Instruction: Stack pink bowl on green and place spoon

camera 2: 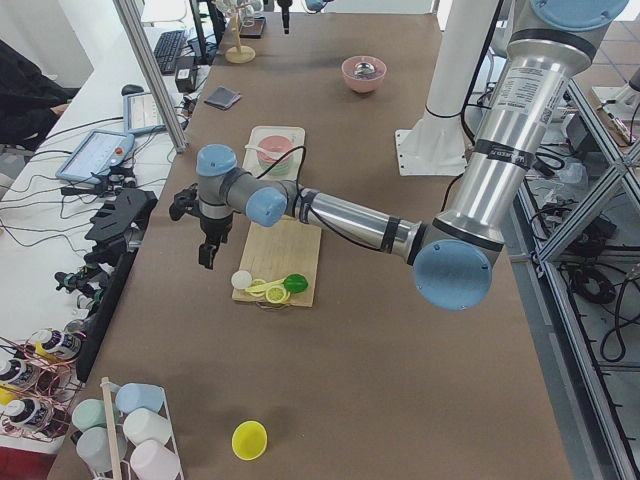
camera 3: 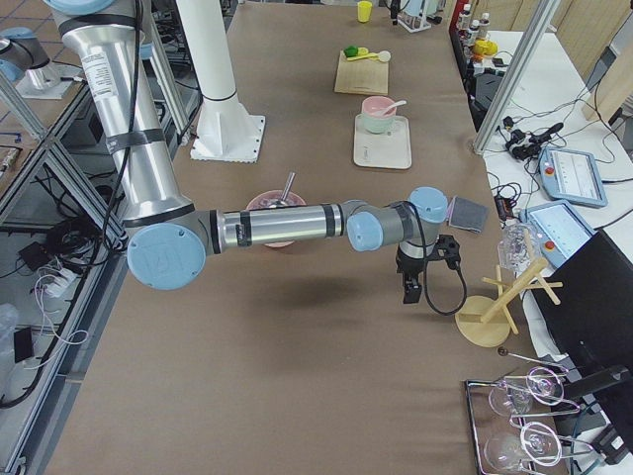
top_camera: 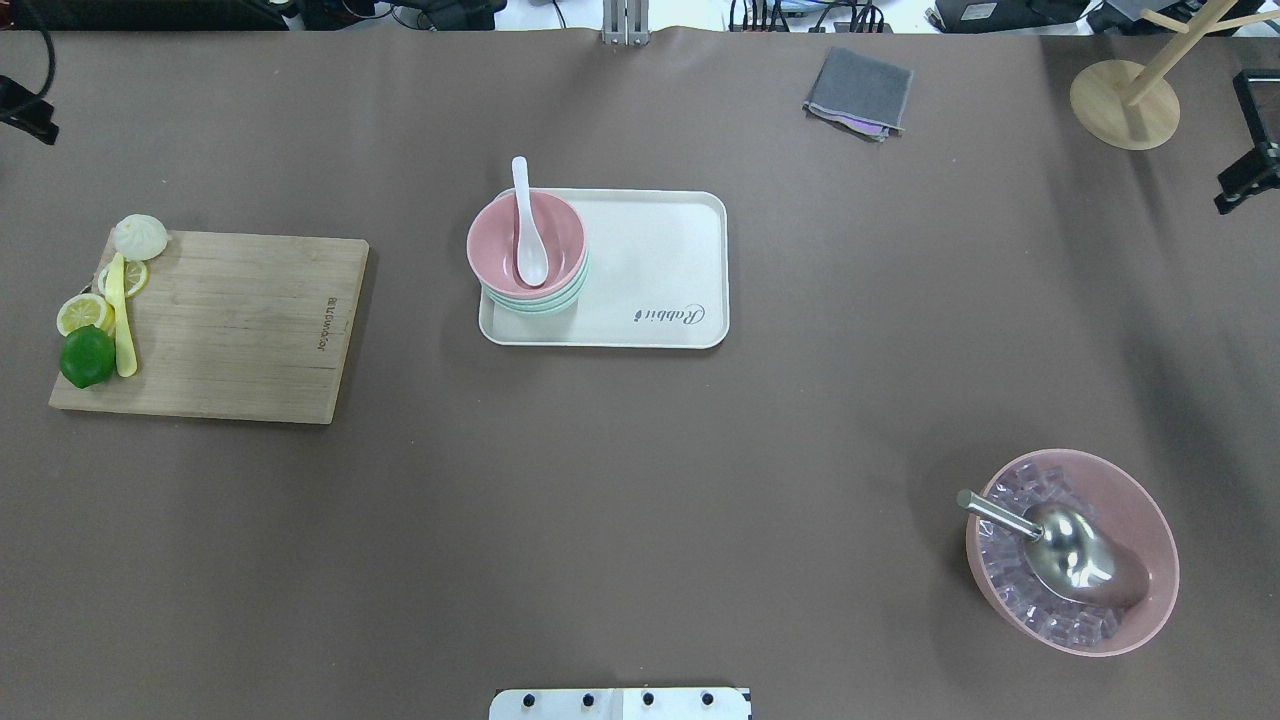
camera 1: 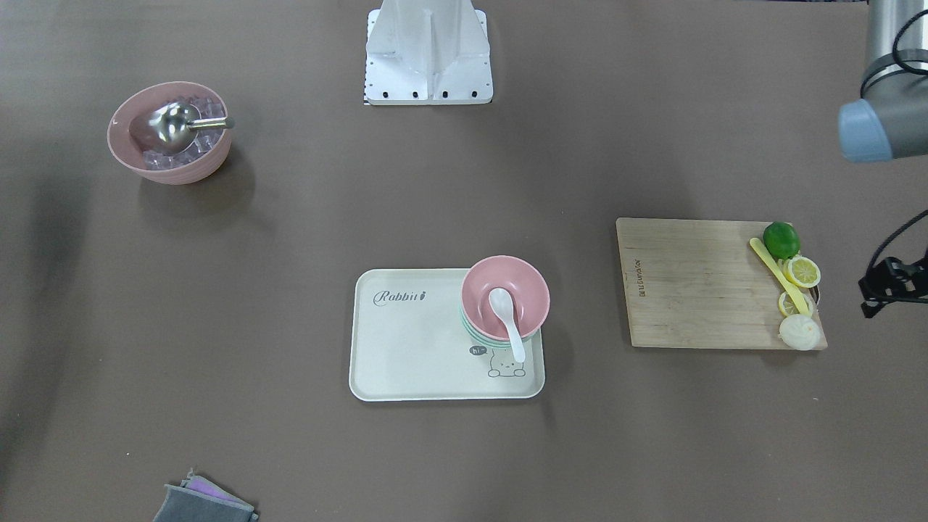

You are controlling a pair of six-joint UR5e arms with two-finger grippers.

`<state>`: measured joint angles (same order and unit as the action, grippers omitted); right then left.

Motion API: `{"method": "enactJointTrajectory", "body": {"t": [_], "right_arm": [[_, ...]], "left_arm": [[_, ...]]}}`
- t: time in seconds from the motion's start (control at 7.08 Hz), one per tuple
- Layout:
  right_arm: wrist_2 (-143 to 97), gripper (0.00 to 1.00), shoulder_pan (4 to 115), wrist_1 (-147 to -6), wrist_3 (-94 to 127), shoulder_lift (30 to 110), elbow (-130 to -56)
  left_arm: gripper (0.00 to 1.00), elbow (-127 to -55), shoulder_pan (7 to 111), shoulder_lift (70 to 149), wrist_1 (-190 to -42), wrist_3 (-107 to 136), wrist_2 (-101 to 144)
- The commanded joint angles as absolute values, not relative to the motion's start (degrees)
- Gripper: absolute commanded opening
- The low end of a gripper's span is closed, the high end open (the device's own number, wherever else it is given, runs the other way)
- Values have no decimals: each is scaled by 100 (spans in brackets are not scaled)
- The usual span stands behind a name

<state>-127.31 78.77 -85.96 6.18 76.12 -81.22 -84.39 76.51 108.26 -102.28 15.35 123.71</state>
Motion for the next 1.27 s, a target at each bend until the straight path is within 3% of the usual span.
{"method": "enactJointTrajectory", "body": {"t": [0.0, 0.14, 0.56, 1.13], "right_arm": [[-13564, 100, 8549, -9079, -816, 7891, -8138], [-13640, 100, 8630, -9088, -774, 7988, -8304], [-13570, 100, 8622, -9938, -589, 8147, -9296], [-13579, 100, 8333, -9861, -72, 8279, -9308]], "left_arm": [[98, -7826, 8600, 10714, -10213, -550, 12674], [98, -7396, 8744, 10740, -10204, -815, 12648], [98, -7365, 8754, 10232, -10274, -870, 12595], [98, -8471, 8736, 9995, -9685, 79, 13257]]}}
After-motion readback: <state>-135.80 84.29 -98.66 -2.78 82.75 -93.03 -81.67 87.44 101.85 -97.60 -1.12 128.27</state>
